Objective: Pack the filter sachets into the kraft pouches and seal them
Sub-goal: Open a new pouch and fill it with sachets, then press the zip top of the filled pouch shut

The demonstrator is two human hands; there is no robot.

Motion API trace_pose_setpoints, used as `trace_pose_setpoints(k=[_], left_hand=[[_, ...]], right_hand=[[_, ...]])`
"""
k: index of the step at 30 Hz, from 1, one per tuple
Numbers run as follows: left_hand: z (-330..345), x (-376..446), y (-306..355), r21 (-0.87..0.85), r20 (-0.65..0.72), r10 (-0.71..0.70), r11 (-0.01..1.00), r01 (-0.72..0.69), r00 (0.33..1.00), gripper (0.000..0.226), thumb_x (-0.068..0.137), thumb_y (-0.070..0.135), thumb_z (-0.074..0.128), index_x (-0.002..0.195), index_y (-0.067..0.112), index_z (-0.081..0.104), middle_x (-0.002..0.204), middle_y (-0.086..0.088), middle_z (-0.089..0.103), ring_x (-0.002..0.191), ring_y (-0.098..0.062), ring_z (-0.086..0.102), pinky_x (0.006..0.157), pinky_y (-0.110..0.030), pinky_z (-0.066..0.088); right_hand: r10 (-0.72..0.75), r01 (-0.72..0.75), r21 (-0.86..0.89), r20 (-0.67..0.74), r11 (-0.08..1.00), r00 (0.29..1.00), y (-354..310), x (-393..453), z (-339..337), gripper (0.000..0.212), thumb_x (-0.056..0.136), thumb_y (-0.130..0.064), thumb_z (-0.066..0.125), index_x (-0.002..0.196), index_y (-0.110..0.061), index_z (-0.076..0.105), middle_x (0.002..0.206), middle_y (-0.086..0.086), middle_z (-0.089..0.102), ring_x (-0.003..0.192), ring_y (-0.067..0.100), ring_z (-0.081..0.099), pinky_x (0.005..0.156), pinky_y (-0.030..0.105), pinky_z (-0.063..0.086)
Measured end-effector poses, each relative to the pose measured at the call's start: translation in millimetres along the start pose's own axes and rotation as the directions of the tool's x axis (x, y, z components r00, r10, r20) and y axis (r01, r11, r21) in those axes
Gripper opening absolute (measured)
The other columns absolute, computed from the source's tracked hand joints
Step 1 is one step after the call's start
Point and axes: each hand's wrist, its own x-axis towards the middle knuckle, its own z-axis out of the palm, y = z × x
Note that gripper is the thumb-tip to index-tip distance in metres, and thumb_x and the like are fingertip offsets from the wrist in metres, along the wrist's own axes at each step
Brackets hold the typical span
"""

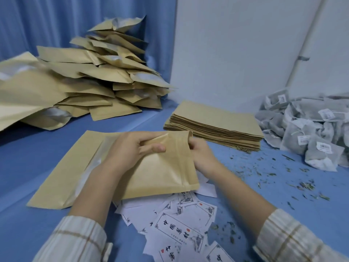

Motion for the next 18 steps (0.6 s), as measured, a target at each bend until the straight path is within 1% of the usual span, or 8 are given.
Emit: trace_pose_setpoints(k=[2, 5, 7, 9, 10, 13, 15, 18], left_hand=[[-2.5, -0.2, -2.0, 0.001, 0.002, -0.010, 1.000, 0.010, 1.000, 0.027, 0.075, 0.038, 0.072, 0.102, 0.045, 0.070, 0.081, 0.039, 0.063, 0.077, 0.024, 0.052, 0.067, 0.003, 0.035], [-2.6, -1.2, -2.6, 0.012, 0.012, -0.008, 1.000, 0.008, 1.000, 0.029, 0.076, 0.039, 0.072, 0.104, 0.045, 0.070, 0.084, 0.039, 0.063, 0.076, 0.024, 0.052, 0.065, 0.002, 0.035], [-0.2, -0.9, -2.3, 0.023, 0.017, -0.001, 1.000, 0.000, 1.000, 0.030, 0.074, 0.041, 0.072, 0.104, 0.044, 0.070, 0.085, 0.036, 0.065, 0.076, 0.025, 0.052, 0.066, 0.002, 0.035], [1.9, 0.1, -3.2, 0.019, 0.026, 0.006, 1.000, -0.007, 1.000, 0.036, 0.069, 0.049, 0.069, 0.104, 0.044, 0.070, 0.092, 0.031, 0.067, 0.081, 0.025, 0.052, 0.069, 0.001, 0.036], [2.7, 0.4, -4.3, 0.021, 0.032, 0.012, 1.000, -0.012, 0.999, 0.040, 0.066, 0.054, 0.065, 0.105, 0.044, 0.070, 0.095, 0.030, 0.067, 0.084, 0.024, 0.053, 0.070, 0.001, 0.036], [4.6, 0.2, -7.1, 0.026, 0.036, 0.016, 1.000, -0.017, 0.999, 0.045, 0.060, 0.062, 0.061, 0.102, 0.048, 0.069, 0.097, 0.031, 0.067, 0.090, 0.015, 0.057, 0.075, -0.006, 0.039], [5.6, 0.0, -7.8, 0.016, 0.048, 0.013, 1.000, -0.014, 0.999, 0.045, 0.060, 0.062, 0.062, 0.102, 0.048, 0.069, 0.099, 0.030, 0.068, 0.093, 0.008, 0.060, 0.085, -0.020, 0.044], [5.2, -0.8, -8.0, -0.008, 0.055, 0.003, 1.000, -0.002, 0.998, 0.043, 0.061, 0.061, 0.062, 0.102, 0.049, 0.069, 0.099, 0.031, 0.067, 0.094, 0.008, 0.060, 0.088, -0.026, 0.046]], right_hand=[[-0.145, 0.131, -0.212, -0.055, 0.968, 0.988, 10.7, -10.4, -31.0, 0.027, 0.086, 0.000, 0.049, 0.083, -0.019, 0.068, 0.069, -0.007, 0.065, 0.064, 0.006, 0.057, 0.065, 0.023, 0.046], [-0.085, 0.031, -0.646, -0.053, 0.763, 0.995, 27.6, -18.3, -67.8, 0.019, 0.088, -0.033, 0.057, 0.086, -0.017, 0.066, 0.077, -0.007, 0.058, 0.078, 0.011, 0.054, 0.069, 0.026, 0.041], [0.082, -0.010, -0.816, 0.046, 0.578, 0.996, 39.8, -21.2, -79.2, 0.055, 0.076, -0.064, 0.058, 0.095, -0.013, 0.063, 0.094, -0.001, 0.053, 0.094, 0.017, 0.048, 0.080, 0.033, 0.042], [0.113, -0.004, -0.816, 0.075, 0.579, 0.991, 42.6, -26.3, -79.5, 0.081, 0.061, -0.075, 0.059, 0.117, -0.017, 0.060, 0.112, -0.003, 0.050, 0.107, 0.016, 0.044, 0.092, 0.033, 0.041], [0.080, 0.005, -0.779, 0.070, 0.627, 0.994, 43.2, -26.9, -78.6, 0.082, 0.058, -0.073, 0.064, 0.118, -0.018, 0.060, 0.110, -0.005, 0.050, 0.105, 0.013, 0.045, 0.089, 0.029, 0.041], [0.040, -0.036, -0.642, -0.008, 0.766, 0.999, 44.9, -23.7, -77.2, 0.045, 0.063, -0.051, 0.078, 0.095, -0.022, 0.063, 0.088, -0.012, 0.056, 0.081, 0.005, 0.051, 0.062, 0.014, 0.036], [0.031, -0.082, -0.522, -0.105, 0.849, 0.994, 48.1, -20.0, -81.3, 0.020, 0.074, -0.040, 0.075, 0.076, -0.025, 0.063, 0.069, -0.011, 0.059, 0.064, 0.004, 0.051, 0.051, 0.010, 0.034], [0.018, -0.075, -0.222, -0.246, 0.972, 0.969, 39.0, -21.7, -90.8, 0.015, 0.086, -0.030, 0.065, 0.081, -0.017, 0.071, 0.058, -0.001, 0.064, 0.050, 0.008, 0.053, 0.050, 0.012, 0.043]])
